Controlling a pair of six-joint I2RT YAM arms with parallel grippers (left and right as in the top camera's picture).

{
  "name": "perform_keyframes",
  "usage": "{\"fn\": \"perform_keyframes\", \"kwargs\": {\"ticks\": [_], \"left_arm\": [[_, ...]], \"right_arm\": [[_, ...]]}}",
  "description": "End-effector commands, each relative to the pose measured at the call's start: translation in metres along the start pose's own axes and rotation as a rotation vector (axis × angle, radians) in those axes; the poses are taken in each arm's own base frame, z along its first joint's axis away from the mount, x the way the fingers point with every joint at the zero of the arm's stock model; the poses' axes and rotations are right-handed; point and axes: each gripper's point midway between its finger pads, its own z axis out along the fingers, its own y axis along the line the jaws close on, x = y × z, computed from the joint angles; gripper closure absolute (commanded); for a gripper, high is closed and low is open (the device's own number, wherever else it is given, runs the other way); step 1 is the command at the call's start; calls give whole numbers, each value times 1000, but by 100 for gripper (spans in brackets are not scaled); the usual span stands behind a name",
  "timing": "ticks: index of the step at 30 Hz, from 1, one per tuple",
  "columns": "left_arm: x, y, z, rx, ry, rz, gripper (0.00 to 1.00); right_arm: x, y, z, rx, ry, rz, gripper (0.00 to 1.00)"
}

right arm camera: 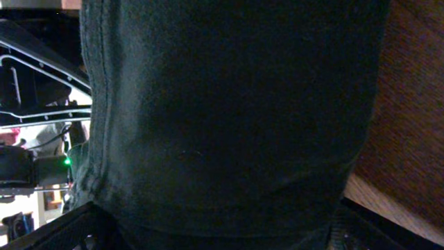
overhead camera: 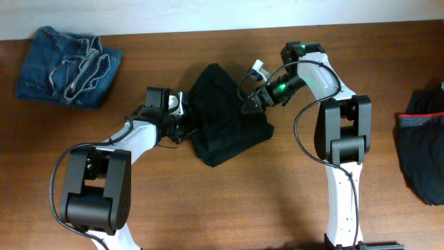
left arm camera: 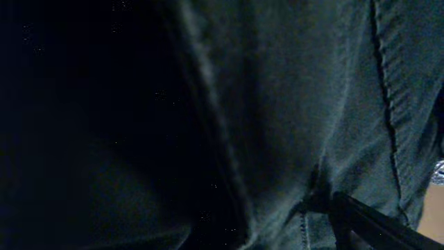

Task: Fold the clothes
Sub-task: 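Carry the jeans bundle leftward with the left gripper toward the blue jeans, then lower the black jeans onto the folded blue jeans with the left gripper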

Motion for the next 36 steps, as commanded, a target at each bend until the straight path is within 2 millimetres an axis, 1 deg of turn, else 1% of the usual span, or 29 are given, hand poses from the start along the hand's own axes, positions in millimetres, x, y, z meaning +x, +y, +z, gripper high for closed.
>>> {"fn": "perform_keyframes", "kwargs": {"ticks": [1, 3, 5, 6, 7, 8, 9, 10, 12, 13, 16, 18, 19, 20, 21, 22, 23, 24, 25, 26, 27, 28, 30, 31, 33, 36], "left_arm": [[35, 27, 17, -47, 97, -99, 2], [35, 25, 19, -43, 96, -89, 2], [35, 21, 22, -42, 88, -66, 10], [35, 21, 23, -48, 84, -69, 18], [33, 21, 24, -52, 76, -73, 30], [32, 20, 24, -52, 70, -69, 40], [29, 20, 24, -51, 61, -63, 69], [28, 20, 24, -52, 54, -62, 81], [25, 20, 24, -54, 41, -55, 95], [23, 20, 24, -54, 34, -49, 100], [16, 23, 24, -76, 2, -17, 99], [10, 20, 23, -70, -13, 51, 99], [4, 16, 21, -67, -20, 91, 100], [-7, 9, 17, -65, -31, 147, 99], [-20, 3, 9, -83, -39, 188, 99], [-30, 1, 3, -116, -47, 208, 99], [-46, 0, -10, -195, -59, 241, 100], [-57, -4, -19, -237, -74, 271, 100], [-74, -9, -34, -315, -98, 322, 99], [-94, -16, -54, -398, -140, 356, 99], [-109, -23, -70, -448, -177, 376, 99], [-119, -27, -82, -480, -205, 376, 100], [-144, -40, -114, -516, -282, 373, 99], [-150, -43, -120, -513, -298, 371, 99], [-163, -50, -138, -508, -344, 367, 99], [-181, -50, -160, -507, -409, 352, 99]], "right_arm": [[2, 1, 9, -43, -4, 2, 1], [2, 1, 9, -43, -4, 2, 1], [0, 3, 9, -53, -11, 2, 1], [0, 3, 9, -55, -13, 2, 1], [0, 3, 9, -55, -12, 2, 1], [0, 3, 9, -55, -12, 2, 1], [0, 3, 9, -55, -12, 2, 1], [0, 3, 9, -55, -12, 2, 1], [0, 3, 9, -55, -12, 2, 1], [0, 3, 9, -55, -12, 2, 1], [0, 2, 8, -54, -14, 12, 1], [0, -4, 0, -45, -32, 72, 1], [-1, -11, -9, -35, -52, 123, 1], [-2, -24, -27, -18, -95, 199, 1], [-2, -37, -45, -2, -139, 267, 1], [0, -48, -58, 9, -172, 323, 1], [5, -63, -77, 21, -217, 414, 1], [9, -73, -90, 32, -243, 468, 1], [19, -86, -107, 50, -274, 539, 1], [25, -92, -118, 53, -292, 563, 1], [31, -97, -122, 52, -301, 580, 1], [34, -98, -123, 51, -303, 591, 1], [45, -104, -117, 72, -272, 616, 1], [48, -105, -113, 81, -257, 620, 1], [55, -106, -95, 92, -214, 625, 1], [61, -103, -58, 75, -160, 605, 1]]}}
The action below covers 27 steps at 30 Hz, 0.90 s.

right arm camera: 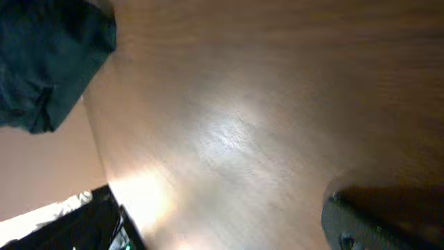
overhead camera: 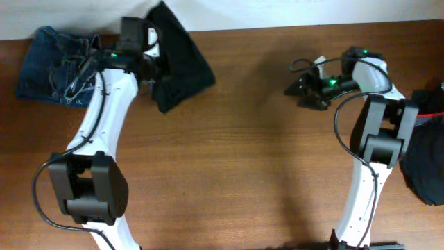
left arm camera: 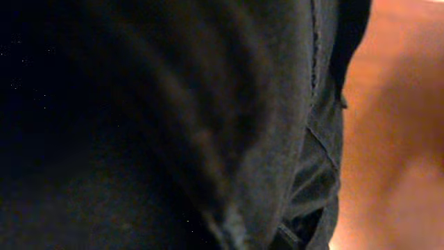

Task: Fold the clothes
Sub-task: 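Lower the black jeans onto the folded blue jeans with the left gripper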

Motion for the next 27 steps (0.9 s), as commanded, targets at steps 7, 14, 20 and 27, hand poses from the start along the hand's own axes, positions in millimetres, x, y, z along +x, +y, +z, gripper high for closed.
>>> {"fn": "perform_keyframes", "kwargs": {"ticks": [7, 14, 20, 27], "left_arm": [[-72, 40, -31, -25, -247, -82, 99], [-118, 79, -54, -46, -438, -146, 100], [-121, 143, -69, -118, -482, -338, 99], [-132, 197, -93, -151, -571, -428, 100]], "right_arm": [[60, -7, 106, 18, 192, -67, 1], [59, -11, 103, 21, 183, -75, 1], [59, -11, 103, 21, 183, -75, 1], [59, -11, 103, 21, 184, -73, 1]]}}
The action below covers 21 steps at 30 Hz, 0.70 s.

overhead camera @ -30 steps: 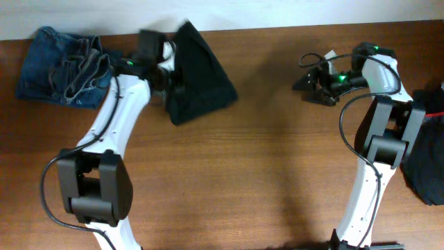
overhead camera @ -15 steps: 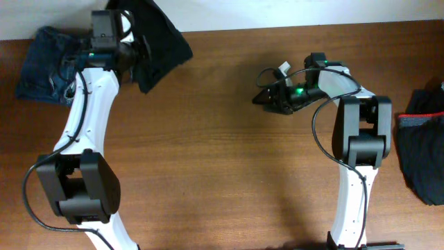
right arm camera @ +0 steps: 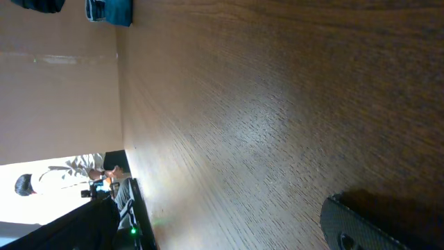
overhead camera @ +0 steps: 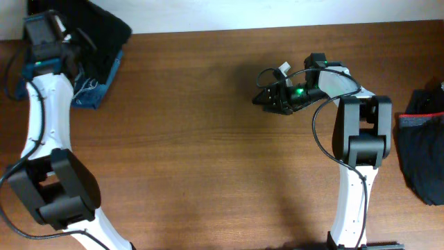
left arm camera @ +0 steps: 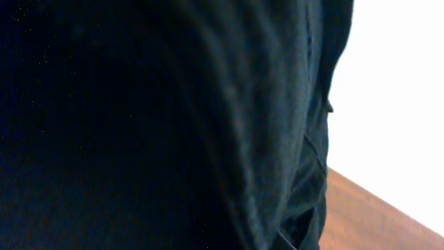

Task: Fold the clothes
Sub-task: 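Lower the black jeans onto the folded blue jeans with the left gripper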

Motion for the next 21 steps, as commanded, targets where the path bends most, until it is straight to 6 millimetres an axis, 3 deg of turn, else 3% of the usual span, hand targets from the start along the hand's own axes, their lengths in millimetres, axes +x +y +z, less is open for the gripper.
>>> {"fn": "perform_keyframes", "kwargs": {"ticks": [1, 7, 14, 17, 21], "left_arm": [[-53, -3, -23, 44, -146, -40, 99], [-65, -3, -17, 105, -187, -69, 99], [-41, 2, 36, 218, -116, -195, 99], [-26, 21, 57, 203, -72, -261, 99], [-17, 44, 66, 169, -41, -286, 99]], "right_arm": [[42, -68, 19, 172, 122, 112, 1], [42, -68, 19, 171, 122, 113, 1], [45, -70, 18, 185, 136, 126, 1], [46, -70, 18, 187, 138, 128, 1], [46, -70, 18, 187, 138, 128, 1]]}}
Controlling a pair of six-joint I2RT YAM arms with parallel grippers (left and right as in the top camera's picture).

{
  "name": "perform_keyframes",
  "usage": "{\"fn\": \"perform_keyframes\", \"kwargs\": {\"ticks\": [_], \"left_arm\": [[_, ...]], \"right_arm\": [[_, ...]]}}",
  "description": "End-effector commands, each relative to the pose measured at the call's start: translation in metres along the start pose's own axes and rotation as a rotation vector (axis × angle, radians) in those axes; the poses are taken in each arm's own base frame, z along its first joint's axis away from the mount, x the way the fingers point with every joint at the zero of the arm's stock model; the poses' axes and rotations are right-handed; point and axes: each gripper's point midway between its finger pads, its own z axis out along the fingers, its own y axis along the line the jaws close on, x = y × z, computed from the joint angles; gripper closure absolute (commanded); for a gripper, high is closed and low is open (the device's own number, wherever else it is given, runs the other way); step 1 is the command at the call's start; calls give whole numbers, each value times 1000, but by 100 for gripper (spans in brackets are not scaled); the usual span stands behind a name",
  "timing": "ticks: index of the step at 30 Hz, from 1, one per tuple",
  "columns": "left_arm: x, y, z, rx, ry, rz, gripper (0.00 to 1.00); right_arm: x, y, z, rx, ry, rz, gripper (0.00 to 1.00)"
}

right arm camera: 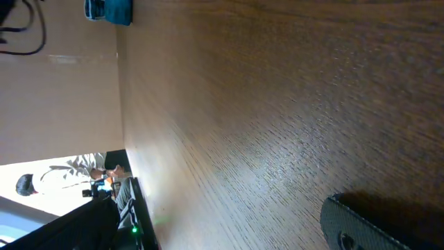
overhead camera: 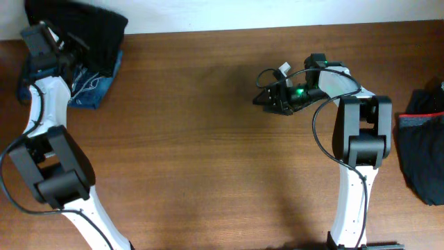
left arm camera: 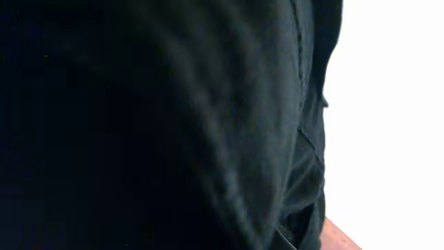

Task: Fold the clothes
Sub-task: 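Lower the black jeans onto the folded blue jeans with the left gripper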

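Note:
A black garment (overhead camera: 87,24) hangs bunched at the table's far left back corner, partly over the folded blue jeans (overhead camera: 83,87). My left gripper (overhead camera: 61,43) is shut on it, and the dark cloth (left arm camera: 173,125) fills the whole left wrist view and hides the fingers. My right gripper (overhead camera: 267,97) hovers low over bare wood right of the table's middle. It is open with nothing between its fingers; one fingertip pad (right arm camera: 364,223) shows at the bottom of the right wrist view.
A pile of dark clothes with a red-trimmed band (overhead camera: 423,149) lies at the right edge of the brown wooden table (overhead camera: 208,160). A white wall runs along the back edge, right behind the held garment.
My left gripper has shifted slightly at the back left corner, and the black garment now hangs a little further over the table's back edge. The right arm has not moved.
Both grippers were on the black garment at the table's middle. Then the right gripper was off it and open, while the left held it up near the jeans. Later the left had it over the jeans at the back left corner, where it remains.

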Motion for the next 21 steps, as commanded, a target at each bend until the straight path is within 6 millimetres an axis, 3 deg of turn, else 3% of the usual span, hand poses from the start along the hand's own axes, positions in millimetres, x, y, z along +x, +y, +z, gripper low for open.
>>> {"fn": "perform_keyframes", "kwargs": {"ticks": [1, 8, 12, 18, 21], "left_arm": [[-34, -3, -17, 41, -53, -27, 99], [-38, 14, -22, 51, -28, -18, 99], [-32, 27, -14, 34, -14, 9, 99], [-26, 64, -1, -14, 8, -1, 99], [-33, 83, -4, -37, -2, -15, 99]], "right_arm": [[43, -71, 19, 187, 132, 121, 1], [43, -70, 19, 183, 130, 121, 1], [44, -70, 19, 184, 132, 131, 1], [44, -70, 19, 184, 133, 133, 1], [45, -70, 19, 184, 134, 134, 1]]}}
